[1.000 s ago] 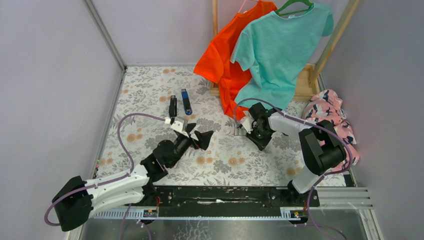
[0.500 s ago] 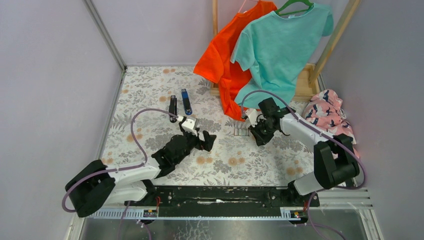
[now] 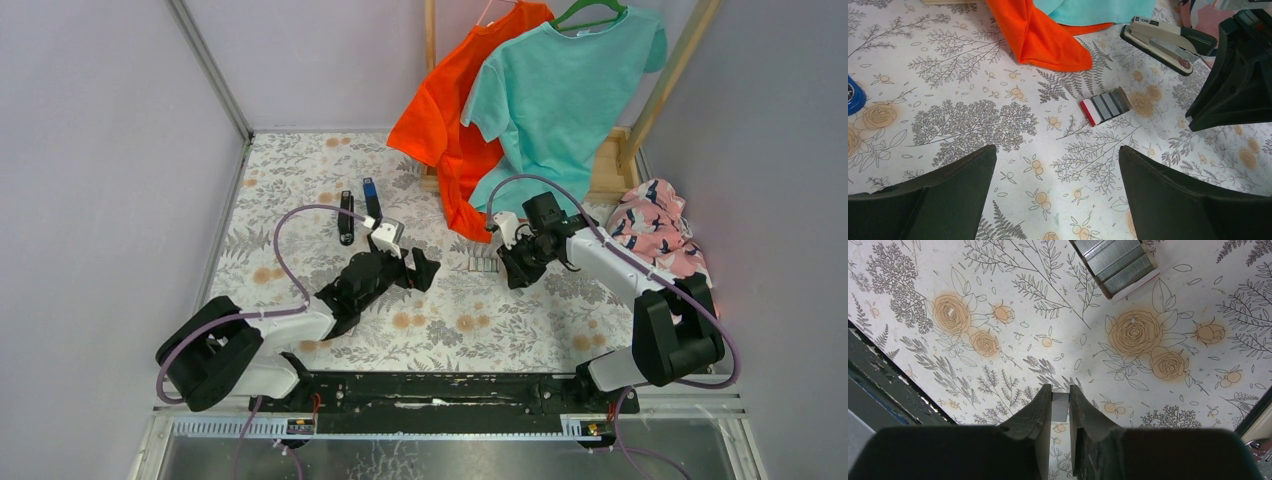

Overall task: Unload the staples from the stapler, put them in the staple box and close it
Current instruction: Pick up the staple from the center of the board.

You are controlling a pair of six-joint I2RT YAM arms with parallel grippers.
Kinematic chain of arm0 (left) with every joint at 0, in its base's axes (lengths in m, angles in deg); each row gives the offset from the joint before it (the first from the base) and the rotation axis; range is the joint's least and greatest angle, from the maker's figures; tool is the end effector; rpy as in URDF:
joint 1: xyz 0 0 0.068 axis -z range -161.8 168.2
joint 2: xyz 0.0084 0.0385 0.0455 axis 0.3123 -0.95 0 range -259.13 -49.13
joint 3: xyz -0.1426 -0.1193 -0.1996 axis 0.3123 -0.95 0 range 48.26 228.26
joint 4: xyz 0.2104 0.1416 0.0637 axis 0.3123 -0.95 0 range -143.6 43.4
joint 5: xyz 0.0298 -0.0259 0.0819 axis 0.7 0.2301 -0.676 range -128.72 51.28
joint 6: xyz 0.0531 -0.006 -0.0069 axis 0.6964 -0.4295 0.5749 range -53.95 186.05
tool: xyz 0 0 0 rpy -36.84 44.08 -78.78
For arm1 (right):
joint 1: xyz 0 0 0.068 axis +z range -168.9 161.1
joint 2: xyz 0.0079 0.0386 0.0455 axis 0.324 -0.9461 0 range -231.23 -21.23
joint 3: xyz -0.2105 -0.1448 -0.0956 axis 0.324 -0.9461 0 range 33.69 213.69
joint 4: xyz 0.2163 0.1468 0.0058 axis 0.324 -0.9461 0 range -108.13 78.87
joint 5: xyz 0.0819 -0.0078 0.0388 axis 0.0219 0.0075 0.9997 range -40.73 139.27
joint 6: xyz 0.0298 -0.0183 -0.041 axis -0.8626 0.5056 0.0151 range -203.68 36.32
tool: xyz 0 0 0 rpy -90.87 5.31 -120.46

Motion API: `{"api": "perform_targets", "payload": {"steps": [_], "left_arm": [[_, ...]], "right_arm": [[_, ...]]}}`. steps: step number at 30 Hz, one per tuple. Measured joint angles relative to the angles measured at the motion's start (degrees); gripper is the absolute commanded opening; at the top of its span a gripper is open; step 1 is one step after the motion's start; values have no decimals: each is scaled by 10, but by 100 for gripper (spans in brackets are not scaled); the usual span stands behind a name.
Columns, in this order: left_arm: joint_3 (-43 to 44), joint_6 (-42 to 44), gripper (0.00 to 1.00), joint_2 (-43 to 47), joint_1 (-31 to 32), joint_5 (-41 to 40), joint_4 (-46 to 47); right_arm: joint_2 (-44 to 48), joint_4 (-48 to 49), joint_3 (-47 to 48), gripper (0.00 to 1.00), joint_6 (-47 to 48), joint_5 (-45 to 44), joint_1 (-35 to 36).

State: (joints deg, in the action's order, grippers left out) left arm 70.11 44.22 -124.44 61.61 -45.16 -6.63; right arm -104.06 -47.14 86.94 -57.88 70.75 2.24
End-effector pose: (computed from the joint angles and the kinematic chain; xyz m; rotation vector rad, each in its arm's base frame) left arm 0.1869 -0.1713 0.1822 0.2672 1.8428 -0.7024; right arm 0.2509 0.1111 0.2092 -1.1610 2.3991 0.4812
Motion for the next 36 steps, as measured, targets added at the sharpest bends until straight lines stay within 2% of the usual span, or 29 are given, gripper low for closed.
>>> {"api": "perform_targets", "payload": {"steps": [16, 29, 33, 36], "left_arm": [[21, -16, 99, -51, -32, 55, 22], [66, -37, 97, -146, -68, 143, 40], [99, -38, 94, -184, -71, 166, 36], [123, -38, 87, -210, -75, 181, 30]], "right_arm": [[4, 1, 2, 17, -2, 20, -10], [4, 2, 13, 17, -8, 23, -18], [4, 2, 13, 17, -10, 33, -21], [4, 2, 13, 18, -13, 38, -27]]}}
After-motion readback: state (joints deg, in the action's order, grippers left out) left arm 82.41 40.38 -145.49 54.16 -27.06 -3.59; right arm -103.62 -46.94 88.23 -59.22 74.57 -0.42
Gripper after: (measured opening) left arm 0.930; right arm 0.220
